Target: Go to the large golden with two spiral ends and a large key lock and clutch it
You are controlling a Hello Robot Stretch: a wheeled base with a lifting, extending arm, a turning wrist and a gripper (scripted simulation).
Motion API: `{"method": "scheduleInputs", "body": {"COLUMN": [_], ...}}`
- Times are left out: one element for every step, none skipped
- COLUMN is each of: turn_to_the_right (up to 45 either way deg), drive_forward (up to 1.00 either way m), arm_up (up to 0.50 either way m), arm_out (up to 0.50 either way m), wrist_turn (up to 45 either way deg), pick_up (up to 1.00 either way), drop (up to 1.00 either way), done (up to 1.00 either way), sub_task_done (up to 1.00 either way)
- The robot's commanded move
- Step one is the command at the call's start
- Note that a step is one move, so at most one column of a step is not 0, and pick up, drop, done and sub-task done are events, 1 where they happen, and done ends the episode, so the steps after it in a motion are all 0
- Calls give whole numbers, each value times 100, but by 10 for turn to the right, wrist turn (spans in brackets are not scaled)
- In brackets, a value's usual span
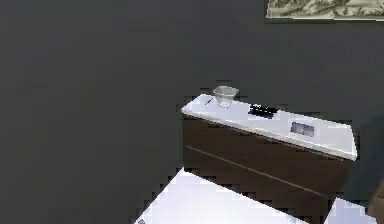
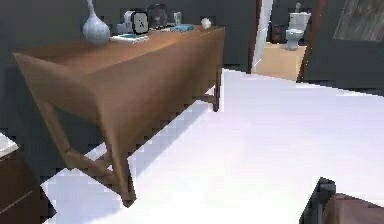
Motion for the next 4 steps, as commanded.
{"method": "scheduleInputs", "body": {"turn_to_the_right": [450,450,210,0], "drive_forward": [0,0,0,100], "arm_up": [0,0,0,0], "arm_out": [0,0,0,0], "wrist_turn": [0,0,0,0], "pick_up": [0,0,0,0], "drop": [0,0,0,0], "done": [0,0,0,0], "sub_task_done": [0,0,0,0]}}
